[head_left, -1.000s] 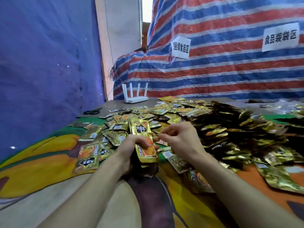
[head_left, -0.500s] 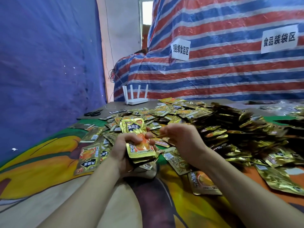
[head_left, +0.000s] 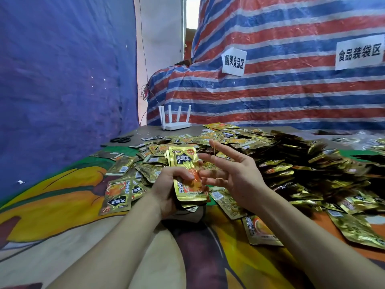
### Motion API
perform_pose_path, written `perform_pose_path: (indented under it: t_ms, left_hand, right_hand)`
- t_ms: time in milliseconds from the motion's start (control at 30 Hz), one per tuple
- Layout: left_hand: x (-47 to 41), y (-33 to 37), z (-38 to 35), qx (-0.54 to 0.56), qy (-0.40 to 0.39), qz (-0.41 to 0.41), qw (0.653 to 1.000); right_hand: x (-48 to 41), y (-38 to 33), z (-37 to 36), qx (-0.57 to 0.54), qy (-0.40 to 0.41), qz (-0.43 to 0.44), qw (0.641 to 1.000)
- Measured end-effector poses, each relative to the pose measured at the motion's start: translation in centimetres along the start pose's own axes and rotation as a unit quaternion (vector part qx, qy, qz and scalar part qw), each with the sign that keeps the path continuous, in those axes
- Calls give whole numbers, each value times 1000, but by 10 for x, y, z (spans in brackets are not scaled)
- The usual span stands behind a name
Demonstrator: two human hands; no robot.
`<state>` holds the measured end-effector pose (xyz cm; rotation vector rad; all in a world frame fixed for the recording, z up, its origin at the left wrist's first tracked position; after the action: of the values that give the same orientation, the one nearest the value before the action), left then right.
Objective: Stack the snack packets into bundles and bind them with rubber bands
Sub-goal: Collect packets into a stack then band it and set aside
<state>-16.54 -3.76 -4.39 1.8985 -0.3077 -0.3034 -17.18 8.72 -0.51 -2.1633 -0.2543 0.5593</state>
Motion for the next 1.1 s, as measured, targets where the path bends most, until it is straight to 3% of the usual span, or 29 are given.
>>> perform_pose_path:
  t_ms: [133,233,300,433,733,900,1100]
  left_hand:
    - [0,-3,17,-52,158,38,985]
    - [6,4,43,-15,313,-6,950]
    - [9,10,51,11,353,-36,935]
    - [7,15,40,68,328,-56,941]
    - [-4,6,0,84,173,-78,978]
    - [-1,6,-1,55,200,-85,975]
    - [3,14,-5,77,169,-81,979]
  right_hand:
    - [3,-2,0,103,19,32,994]
    - [5,-2,0,171,43,34,984]
    - [7,4,-3,194,46,24,980]
    - [10,33,-22,176,32,-11,984]
    - [10,26,-26,167,61,102,979]
    - [8,29,-20,140,48,96,984]
    - [12,19,-27,182,35,167,968]
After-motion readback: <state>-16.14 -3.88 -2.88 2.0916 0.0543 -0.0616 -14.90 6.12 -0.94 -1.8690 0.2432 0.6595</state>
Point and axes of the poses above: each hand's wrist, its own x-axis away from the middle knuckle, its own z-axis out of the back of the hand, y = z × x, the point moved 7 cm from there along -x, towards the middle knuckle, and after that the axes turned 15 degrees about -x, right-handed, at the moved point
